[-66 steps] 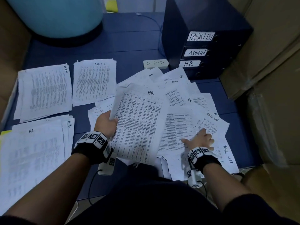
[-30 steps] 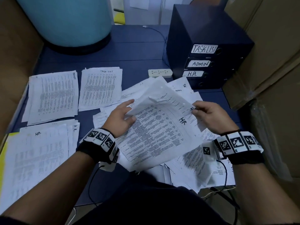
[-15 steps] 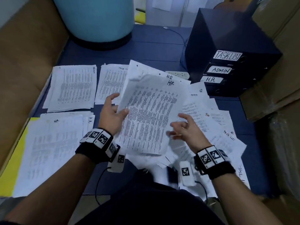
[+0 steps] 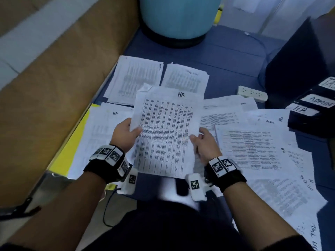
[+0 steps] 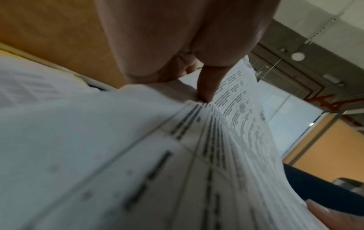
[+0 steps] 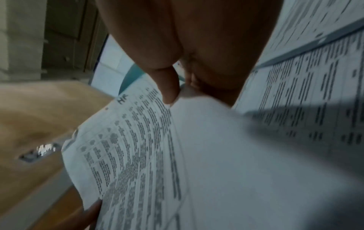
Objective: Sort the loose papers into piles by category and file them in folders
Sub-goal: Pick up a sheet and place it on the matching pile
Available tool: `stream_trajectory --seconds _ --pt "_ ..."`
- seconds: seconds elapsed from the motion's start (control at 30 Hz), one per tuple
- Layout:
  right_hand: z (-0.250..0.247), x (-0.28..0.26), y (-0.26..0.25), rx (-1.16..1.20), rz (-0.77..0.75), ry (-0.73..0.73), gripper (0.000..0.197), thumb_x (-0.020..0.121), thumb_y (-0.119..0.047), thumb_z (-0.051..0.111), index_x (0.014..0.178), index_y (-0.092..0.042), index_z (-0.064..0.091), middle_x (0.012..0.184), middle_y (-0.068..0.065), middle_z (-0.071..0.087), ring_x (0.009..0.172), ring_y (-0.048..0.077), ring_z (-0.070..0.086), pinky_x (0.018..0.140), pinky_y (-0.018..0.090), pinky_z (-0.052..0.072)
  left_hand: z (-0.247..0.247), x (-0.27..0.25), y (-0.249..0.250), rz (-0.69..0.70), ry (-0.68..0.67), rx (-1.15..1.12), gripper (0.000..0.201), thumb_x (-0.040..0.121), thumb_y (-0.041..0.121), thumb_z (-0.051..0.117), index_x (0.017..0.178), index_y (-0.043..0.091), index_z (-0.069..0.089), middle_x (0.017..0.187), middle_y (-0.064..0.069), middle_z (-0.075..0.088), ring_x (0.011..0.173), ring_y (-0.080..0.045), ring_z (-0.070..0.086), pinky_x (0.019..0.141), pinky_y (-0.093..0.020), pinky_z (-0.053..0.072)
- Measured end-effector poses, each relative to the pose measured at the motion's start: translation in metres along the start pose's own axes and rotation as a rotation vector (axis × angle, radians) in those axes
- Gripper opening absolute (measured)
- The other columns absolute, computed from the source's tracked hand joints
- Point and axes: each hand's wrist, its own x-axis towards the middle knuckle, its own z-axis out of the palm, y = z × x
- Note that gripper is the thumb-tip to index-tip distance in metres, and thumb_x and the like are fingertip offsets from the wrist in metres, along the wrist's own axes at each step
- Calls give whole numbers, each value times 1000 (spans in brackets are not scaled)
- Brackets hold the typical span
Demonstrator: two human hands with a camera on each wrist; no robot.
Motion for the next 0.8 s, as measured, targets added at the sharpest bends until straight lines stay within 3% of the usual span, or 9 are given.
stream_trajectory --seconds 0.1,0.23,0.3,0.37,0.43,0.53,0.63,0.73,0.8 --pt "46 9 2 -190 30 -135 17 86 -24 58 97 -16 66 88 16 72 77 31 67 80 44 56 -30 4 -31 -110 41 229 36 92 19 59 113 -9 54 109 -28 59 104 -40 56 81 -42 43" --pt "112 20 -3 -349 36 -245 16 93 -13 56 105 -8 65 92 11 69 75 24 63 66 28 50 -73 7 -73 -272 131 285 35 90 23 64 108 -5 50 101 -24 54 91 -39 51 75 -45 41" --pt "144 23 -4 -400 -2 -269 19 93 -13 58 110 -9 65 99 4 67 87 23 64 70 25 48 -94 11 -89 -333 188 220 41 89 21 66 122 4 47 114 -18 57 92 -36 55 78 -46 48" --pt "172 25 0 -443 -10 -250 5 93 -12 57 91 -10 61 86 4 62 78 22 59 57 23 41 -108 14 -100 -359 239 148 52 91 17 64 135 12 38 121 -11 54 94 -33 54 74 -41 48" --pt "197 30 6 -492 19 -168 28 92 -10 55 68 -12 42 65 0 46 57 15 42 45 22 26 -117 16 -111 -332 236 197 63 92 16 61 146 13 28 135 -8 44 117 -30 48 88 -37 44" --pt "220 30 12 -580 72 -88 42 91 -13 56 62 -18 26 58 -2 29 49 11 25 44 26 17 -119 19 -135 -335 -5 516 69 92 31 60 149 18 25 157 -9 18 142 -29 22 113 -46 25" --pt "218 25 14 -614 76 -134 38 89 -19 58 63 -17 31 58 -2 33 51 13 30 46 27 21 -111 13 -144 -425 -231 768 66 92 37 57 149 28 26 159 -3 4 144 -31 10 110 -56 22" --pt "194 24 13 -410 145 -207 33 85 -14 61 56 -17 47 58 4 54 54 21 49 50 27 37 -100 12 -138 -412 -152 809 59 89 32 58 143 27 35 157 -4 4 142 -32 9 107 -58 22" --pt "168 21 10 -301 182 -203 20 87 -14 62 70 -13 52 68 9 61 57 23 54 47 27 43 -92 17 -127 -374 -76 783 52 88 30 58 137 23 42 157 -8 4 143 -31 7 109 -56 21"
